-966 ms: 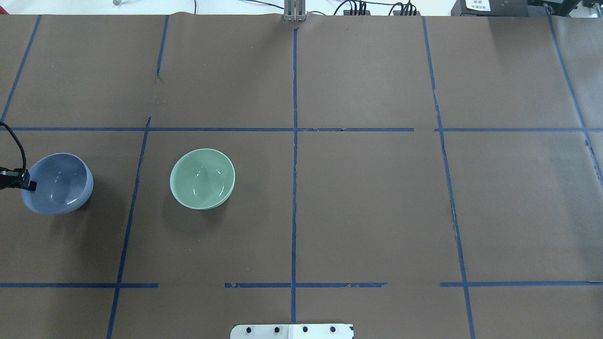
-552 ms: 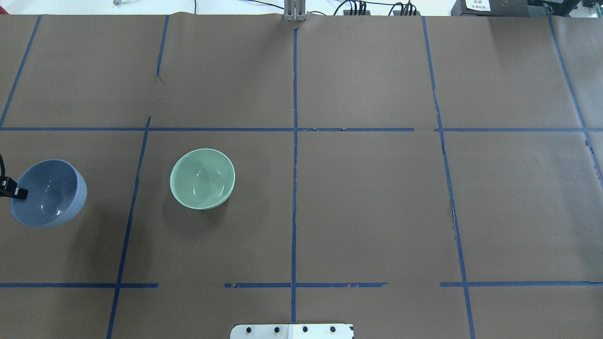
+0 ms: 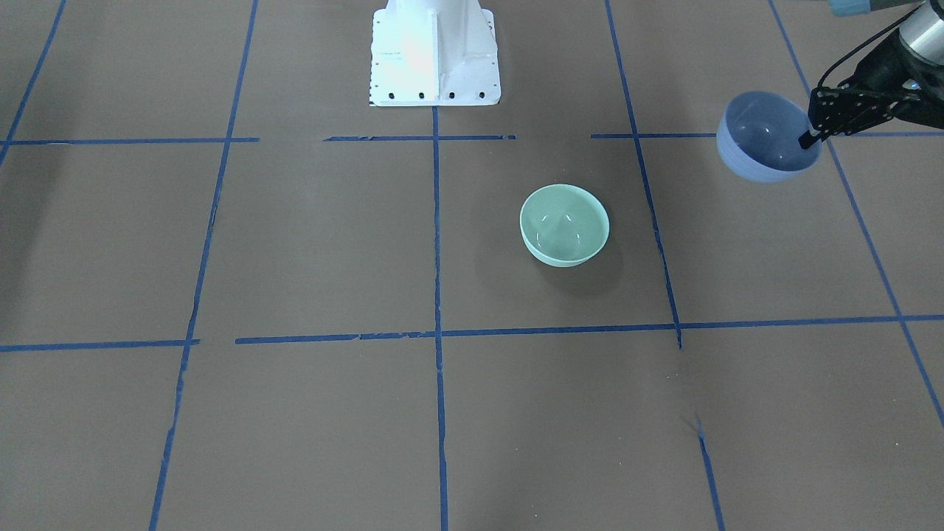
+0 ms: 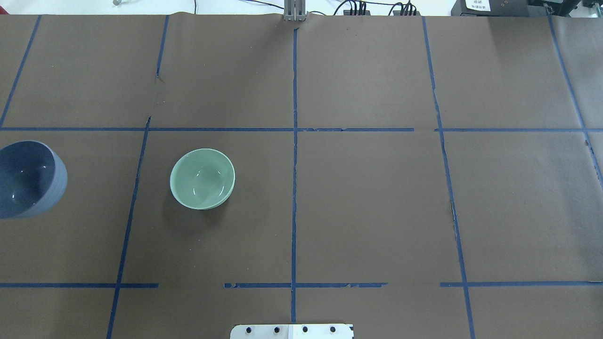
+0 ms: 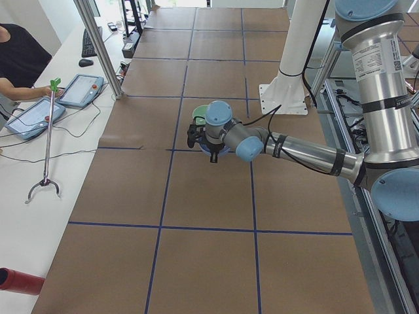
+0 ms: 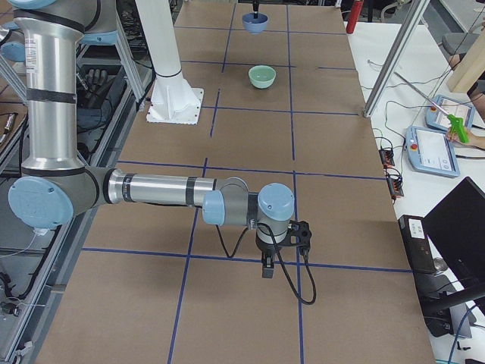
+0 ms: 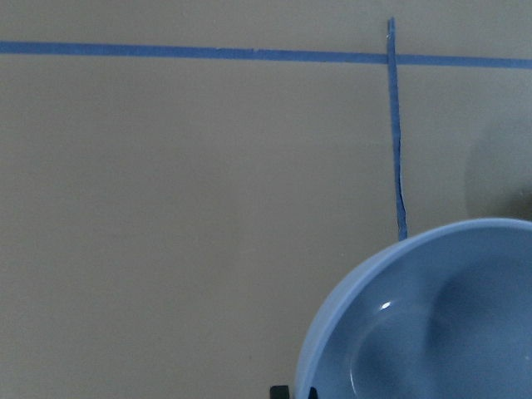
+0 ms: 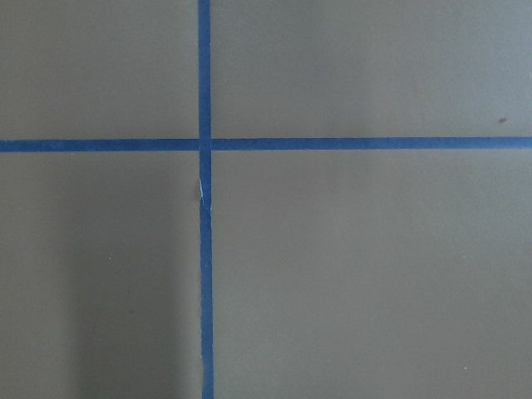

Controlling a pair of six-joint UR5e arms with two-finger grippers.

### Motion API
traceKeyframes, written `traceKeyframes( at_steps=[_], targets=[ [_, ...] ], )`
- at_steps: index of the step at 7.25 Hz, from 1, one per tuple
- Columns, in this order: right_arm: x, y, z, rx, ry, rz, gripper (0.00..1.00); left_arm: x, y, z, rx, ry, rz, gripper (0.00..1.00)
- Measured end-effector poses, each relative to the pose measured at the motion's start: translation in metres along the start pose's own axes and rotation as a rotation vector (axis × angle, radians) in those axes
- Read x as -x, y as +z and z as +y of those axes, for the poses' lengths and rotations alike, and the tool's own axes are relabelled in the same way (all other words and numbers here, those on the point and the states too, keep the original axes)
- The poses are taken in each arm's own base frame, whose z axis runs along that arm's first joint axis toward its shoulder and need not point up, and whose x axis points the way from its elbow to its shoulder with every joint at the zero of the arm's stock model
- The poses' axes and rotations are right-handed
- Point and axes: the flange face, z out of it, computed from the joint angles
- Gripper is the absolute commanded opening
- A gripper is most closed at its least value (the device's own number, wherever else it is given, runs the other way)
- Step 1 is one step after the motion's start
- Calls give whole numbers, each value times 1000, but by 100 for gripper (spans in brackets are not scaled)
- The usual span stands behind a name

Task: Stack blue bowl on green bowl
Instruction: 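Lift the blue bowl with the left gripper toward the green bowl, then lower the blue bowl into the green bowl with the left gripper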

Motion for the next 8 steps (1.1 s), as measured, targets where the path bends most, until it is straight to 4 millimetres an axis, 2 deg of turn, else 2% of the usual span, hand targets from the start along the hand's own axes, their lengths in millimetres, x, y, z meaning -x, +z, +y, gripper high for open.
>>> traceKeyframes(
  at_steps=[2,3,4,5,6,7,8],
  targets=[
    [0,0,0,0,0,0,100,-37,-48,0,-25,-10,-19,0],
    [0,0,0,0,0,0,100,-59,-55,-7,-41,-36,-15,0],
    [0,0,0,0,0,0,100,-92,-47,-15,-32,-78,5,0],
    [0,0,0,0,0,0,100,-134,-27,-22,-11,-123,24,0],
    [0,0,0,0,0,0,100,-173,-2,-30,6,-163,30,0],
    [0,0,0,0,0,-1,100,-203,26,-41,16,-191,27,0],
    [0,0,0,0,0,-1,100,-224,56,-49,11,-208,23,0]
  ],
)
